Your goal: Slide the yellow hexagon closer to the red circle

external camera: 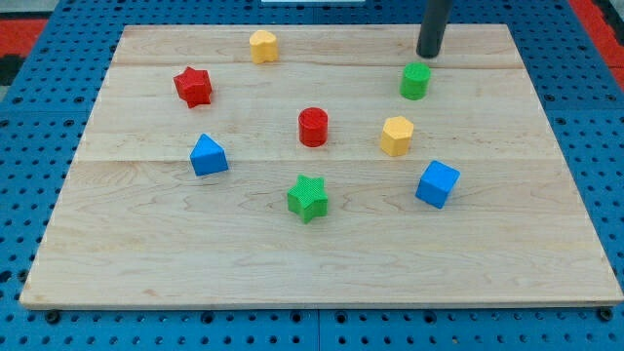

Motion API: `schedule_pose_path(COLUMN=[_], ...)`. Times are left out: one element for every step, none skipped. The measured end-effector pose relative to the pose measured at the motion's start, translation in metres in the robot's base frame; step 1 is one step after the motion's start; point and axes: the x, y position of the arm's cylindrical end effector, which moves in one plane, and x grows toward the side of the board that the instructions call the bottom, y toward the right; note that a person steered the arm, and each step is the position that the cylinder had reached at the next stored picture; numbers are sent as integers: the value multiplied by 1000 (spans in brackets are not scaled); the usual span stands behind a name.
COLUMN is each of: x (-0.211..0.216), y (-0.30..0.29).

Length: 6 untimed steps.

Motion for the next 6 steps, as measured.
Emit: schedule_pose_path(x=[23, 23, 35, 73, 123, 133], y=[-2, 1, 29, 24, -21, -79])
